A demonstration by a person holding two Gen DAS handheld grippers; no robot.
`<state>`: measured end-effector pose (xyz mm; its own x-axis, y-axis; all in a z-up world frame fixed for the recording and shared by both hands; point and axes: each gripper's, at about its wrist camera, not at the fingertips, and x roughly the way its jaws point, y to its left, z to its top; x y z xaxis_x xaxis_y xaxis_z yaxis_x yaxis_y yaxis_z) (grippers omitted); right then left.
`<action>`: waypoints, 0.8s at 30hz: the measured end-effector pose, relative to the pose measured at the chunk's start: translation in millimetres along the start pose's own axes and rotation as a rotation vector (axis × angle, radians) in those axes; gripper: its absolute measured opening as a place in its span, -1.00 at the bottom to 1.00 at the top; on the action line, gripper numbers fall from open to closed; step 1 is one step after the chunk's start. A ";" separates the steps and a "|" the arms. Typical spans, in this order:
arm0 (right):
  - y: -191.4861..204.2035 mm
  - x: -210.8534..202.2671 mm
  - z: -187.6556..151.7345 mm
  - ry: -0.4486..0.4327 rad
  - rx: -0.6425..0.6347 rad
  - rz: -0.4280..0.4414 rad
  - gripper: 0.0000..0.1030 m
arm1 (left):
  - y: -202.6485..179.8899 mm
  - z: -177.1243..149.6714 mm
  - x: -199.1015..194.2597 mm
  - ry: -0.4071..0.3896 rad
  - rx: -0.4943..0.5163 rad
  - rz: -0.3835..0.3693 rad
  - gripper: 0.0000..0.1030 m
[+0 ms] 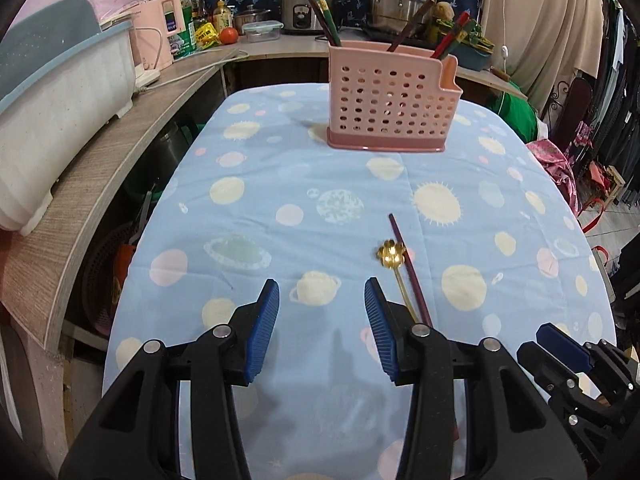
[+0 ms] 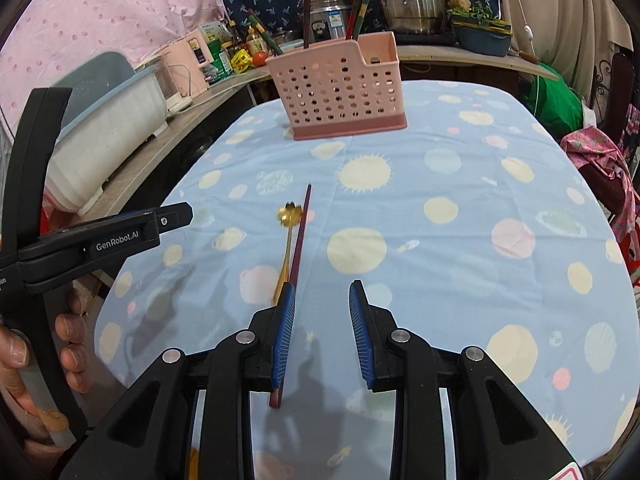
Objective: Organize utensils
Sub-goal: 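Move both open tools down toward the gold spoon and last dark red chopstick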
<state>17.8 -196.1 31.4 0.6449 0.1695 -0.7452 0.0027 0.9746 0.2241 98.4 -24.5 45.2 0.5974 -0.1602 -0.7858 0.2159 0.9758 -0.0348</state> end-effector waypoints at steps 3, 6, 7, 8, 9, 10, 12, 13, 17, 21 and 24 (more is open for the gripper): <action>2.3 3.6 -12.1 0.026 0.000 0.005 -0.46 | 1.8 -10.2 2.4 0.025 -0.005 -0.004 -0.18; 7.5 7.6 -23.9 0.053 -0.007 0.010 -0.46 | 3.7 -18.6 5.2 0.045 -0.010 -0.008 -0.16; 9.3 9.0 -27.5 0.061 -0.010 0.012 -0.46 | 4.0 -22.6 6.4 0.053 -0.008 -0.007 -0.16; 11.1 10.2 -30.5 0.068 -0.013 0.014 -0.46 | 4.6 -26.4 7.2 0.060 -0.008 -0.006 -0.15; 13.2 11.6 -33.4 0.075 -0.018 0.016 -0.46 | 5.2 -30.2 8.5 0.068 -0.009 -0.005 -0.15; 15.1 13.0 -35.8 0.082 -0.022 0.019 -0.46 | 6.2 -34.7 10.1 0.078 -0.011 -0.006 -0.15; 18.9 15.0 -39.6 0.090 -0.030 0.022 -0.46 | 7.4 -41.8 12.3 0.093 -0.013 -0.006 -0.15; 20.7 15.8 -41.0 0.093 -0.034 0.024 -0.46 | 7.9 -44.9 13.2 0.099 -0.014 -0.005 -0.15; 26.6 19.6 -45.7 0.105 -0.052 0.026 -0.46 | 9.6 -52.6 14.6 0.114 -0.018 -0.001 0.01; 29.3 24.8 -50.1 0.118 -0.060 0.024 -0.46 | 8.5 -56.2 11.1 0.102 -0.008 0.005 0.09; 30.0 28.4 -52.6 0.126 -0.065 0.020 -0.46 | 7.8 -58.6 11.6 0.106 0.000 0.005 0.09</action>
<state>-4.0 -154.3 -16.1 0.5436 0.2023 -0.8146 -0.0614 0.9775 0.2018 61.8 -10.0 -0.4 0.5137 -0.1386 -0.8467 0.2130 0.9766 -0.0306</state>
